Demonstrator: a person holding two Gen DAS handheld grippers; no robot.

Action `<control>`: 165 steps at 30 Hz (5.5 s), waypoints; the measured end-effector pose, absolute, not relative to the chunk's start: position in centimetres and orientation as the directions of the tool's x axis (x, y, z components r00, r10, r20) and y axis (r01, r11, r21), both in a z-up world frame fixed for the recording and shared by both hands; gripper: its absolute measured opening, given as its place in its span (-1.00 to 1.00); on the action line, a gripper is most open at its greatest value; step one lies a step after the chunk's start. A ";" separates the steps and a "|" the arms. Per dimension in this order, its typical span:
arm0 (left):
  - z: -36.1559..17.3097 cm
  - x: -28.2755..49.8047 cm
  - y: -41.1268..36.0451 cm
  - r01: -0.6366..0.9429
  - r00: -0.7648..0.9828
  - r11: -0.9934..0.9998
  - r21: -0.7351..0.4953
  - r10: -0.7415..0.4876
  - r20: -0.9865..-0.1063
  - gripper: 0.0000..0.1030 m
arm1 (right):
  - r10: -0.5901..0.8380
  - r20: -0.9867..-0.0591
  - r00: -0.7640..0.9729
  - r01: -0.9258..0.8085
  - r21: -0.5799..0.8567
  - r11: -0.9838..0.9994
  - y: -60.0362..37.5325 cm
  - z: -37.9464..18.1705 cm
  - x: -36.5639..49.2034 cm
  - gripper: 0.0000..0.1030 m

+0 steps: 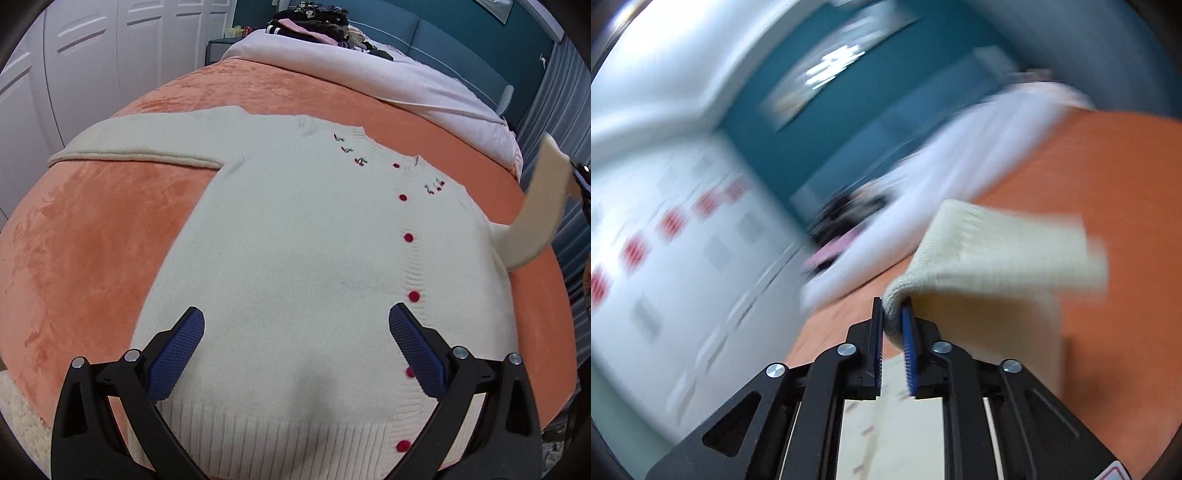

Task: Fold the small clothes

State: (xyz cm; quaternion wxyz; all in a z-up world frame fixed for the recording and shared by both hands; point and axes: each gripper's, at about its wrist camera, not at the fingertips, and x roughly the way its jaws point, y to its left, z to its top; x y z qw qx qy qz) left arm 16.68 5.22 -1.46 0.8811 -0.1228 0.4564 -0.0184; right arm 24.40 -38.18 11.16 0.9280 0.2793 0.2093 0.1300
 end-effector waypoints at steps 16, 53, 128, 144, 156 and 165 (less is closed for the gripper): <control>-7.2 36.3 4.2 -0.205 0.548 0.815 -0.542 -0.363 -0.753 0.90 | 0.346 -0.597 0.724 0.238 0.686 0.687 -36.6 -7.2 21.3 0.13; -10.1 40.5 5.2 -0.212 0.542 0.821 -0.531 -0.354 -0.763 -0.66 | -0.014 -0.770 0.638 0.343 0.267 0.901 -37.1 -8.6 27.9 -1.00; -12.1 38.7 3.4 -0.129 0.614 0.776 -0.618 -0.427 -0.664 -0.79 | 0.114 -0.636 0.763 0.209 0.409 0.888 -33.2 -3.9 24.0 -0.58; -10.5 35.3 8.2 -0.135 0.690 0.707 -0.694 -0.435 -0.578 -0.48 | -0.047 -0.712 0.700 0.384 0.319 0.866 -37.6 -5.5 18.4 -0.72; -9.6 31.0 43.7 -0.631 0.751 0.351 -0.692 0.052 -0.658 0.26 | 0.074 -0.770 0.634 0.059 0.143 0.988 -25.7 -9.2 16.1 0.20; 2.1 37.9 34.2 -0.366 0.846 0.668 -0.647 -0.049 -0.530 -0.80 | 0.149 -0.762 0.631 0.013 0.203 0.979 -24.5 -9.8 16.0 0.49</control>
